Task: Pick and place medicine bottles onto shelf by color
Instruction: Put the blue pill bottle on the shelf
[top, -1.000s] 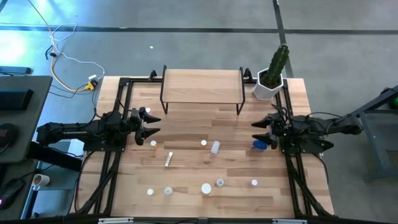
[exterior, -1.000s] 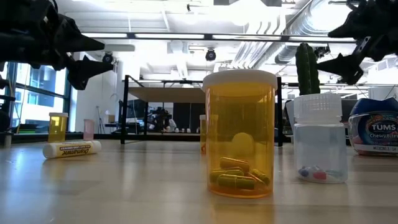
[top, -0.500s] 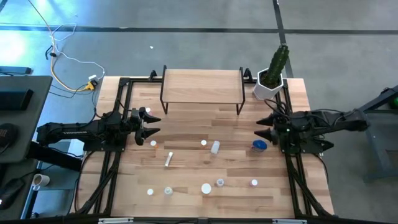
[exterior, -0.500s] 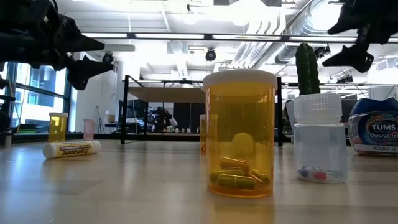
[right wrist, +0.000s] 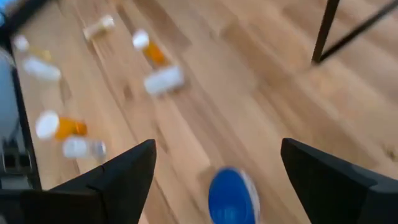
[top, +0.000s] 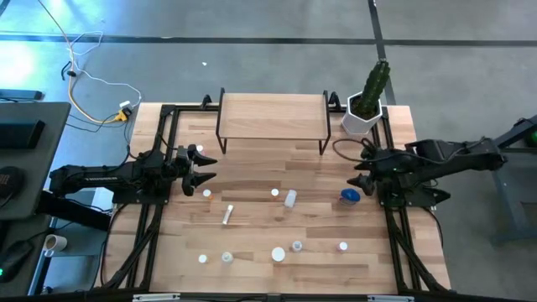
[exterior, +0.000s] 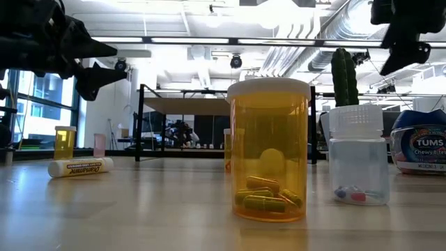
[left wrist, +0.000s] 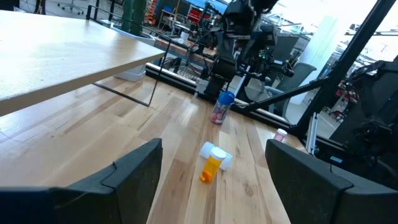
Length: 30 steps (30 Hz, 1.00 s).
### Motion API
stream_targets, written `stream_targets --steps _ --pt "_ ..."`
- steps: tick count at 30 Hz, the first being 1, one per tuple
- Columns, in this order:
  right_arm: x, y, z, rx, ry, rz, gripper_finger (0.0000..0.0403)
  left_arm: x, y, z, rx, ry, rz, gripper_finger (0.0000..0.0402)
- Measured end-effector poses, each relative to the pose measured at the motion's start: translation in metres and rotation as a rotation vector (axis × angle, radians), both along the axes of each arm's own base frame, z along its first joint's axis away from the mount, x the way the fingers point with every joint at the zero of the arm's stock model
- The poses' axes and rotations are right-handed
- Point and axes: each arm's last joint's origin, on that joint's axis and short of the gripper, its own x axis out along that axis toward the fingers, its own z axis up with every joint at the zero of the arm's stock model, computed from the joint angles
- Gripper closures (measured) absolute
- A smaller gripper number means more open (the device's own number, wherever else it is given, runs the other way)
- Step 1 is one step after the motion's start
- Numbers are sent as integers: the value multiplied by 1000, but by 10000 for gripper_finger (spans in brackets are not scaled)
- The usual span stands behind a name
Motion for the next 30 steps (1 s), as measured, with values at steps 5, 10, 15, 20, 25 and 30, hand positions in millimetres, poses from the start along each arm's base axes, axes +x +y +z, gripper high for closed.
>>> stream_targets --steps 5,10,15,20,25,30 --pt "12 4 -5 35 182 53 68 0 0 0 0 0 0 126" --pt "25 9 -20 69 373 99 68 0 0 0 0 0 0 126" --pt "38 11 -31 47 467 131 68 0 0 0 0 0 -1 126" --pt "49 13 -41 44 537 146 68 0 0 0 0 0 0 126" --pt "57 14 -49 40 587 143 68 0 0 0 0 0 0 126" --pt "65 16 -57 41 629 142 68 0 0 0 0 0 -1 126"
